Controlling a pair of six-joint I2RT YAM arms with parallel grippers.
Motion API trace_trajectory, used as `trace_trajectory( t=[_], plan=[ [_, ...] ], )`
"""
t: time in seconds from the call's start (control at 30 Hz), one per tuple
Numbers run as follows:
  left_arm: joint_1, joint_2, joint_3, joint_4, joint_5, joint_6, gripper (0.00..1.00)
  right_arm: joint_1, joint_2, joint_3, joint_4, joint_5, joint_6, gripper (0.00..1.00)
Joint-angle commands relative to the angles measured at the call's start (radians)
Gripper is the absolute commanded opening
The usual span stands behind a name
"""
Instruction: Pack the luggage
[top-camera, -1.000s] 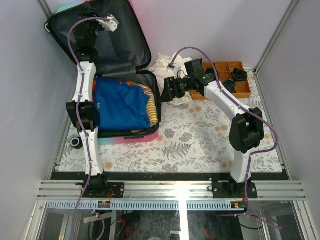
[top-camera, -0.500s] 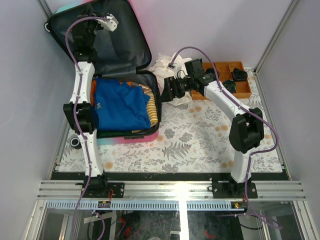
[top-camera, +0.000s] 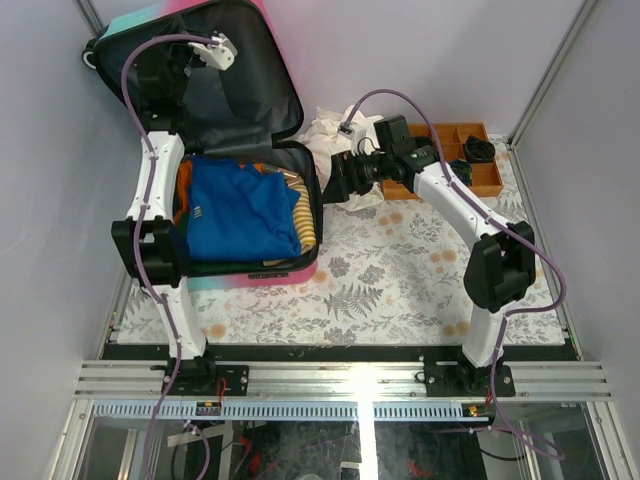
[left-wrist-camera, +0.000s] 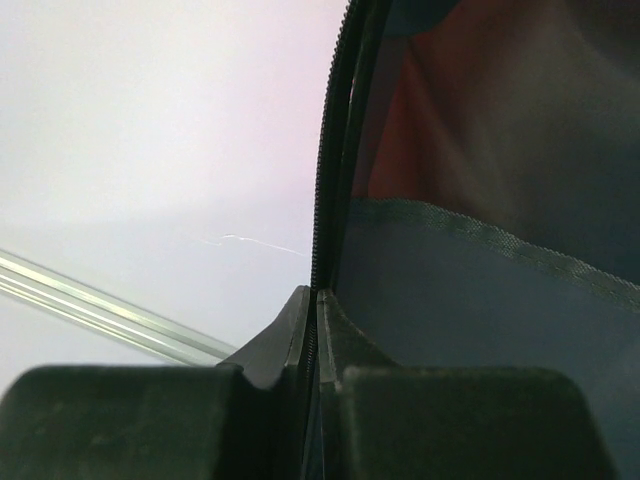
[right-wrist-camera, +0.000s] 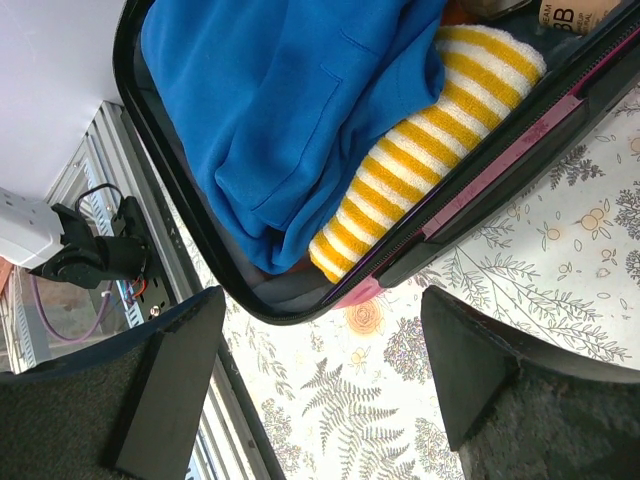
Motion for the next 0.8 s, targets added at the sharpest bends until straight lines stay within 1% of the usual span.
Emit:
trace_trajectory(
  t=[0.0,0.3,0.43,0.6,0.77],
  plan=[
    [-0.015,-0.12,-0.087,0.099,0.039,0.012,0.0,-0.007,-0.07,0.01,-0.001,-0.01,-0.012,0.86],
    [-0.015,-0.235,-0.241,0.126,0.056,0.011,0.0,-0.006,-0.079,0.009,-0.008,-0.007,-0.009,0.86],
    [-0.017,-0.306,-0.341,0.13,0.071,0.012,0.0,-0.007,-0.084,0.005,-0.008,-0.004,-0.008,0.85],
    [-0.016,-0.451,-0.514,0.127,0.093,0.012,0.0,-0.006,-0.096,-0.012,-0.009,0.008,-0.015,0.85],
    [-0.017,-0.605,-0.693,0.08,0.129,0.022,0.0,-0.006,-0.111,-0.023,-0.014,0.02,-0.027,0.85]
  ],
)
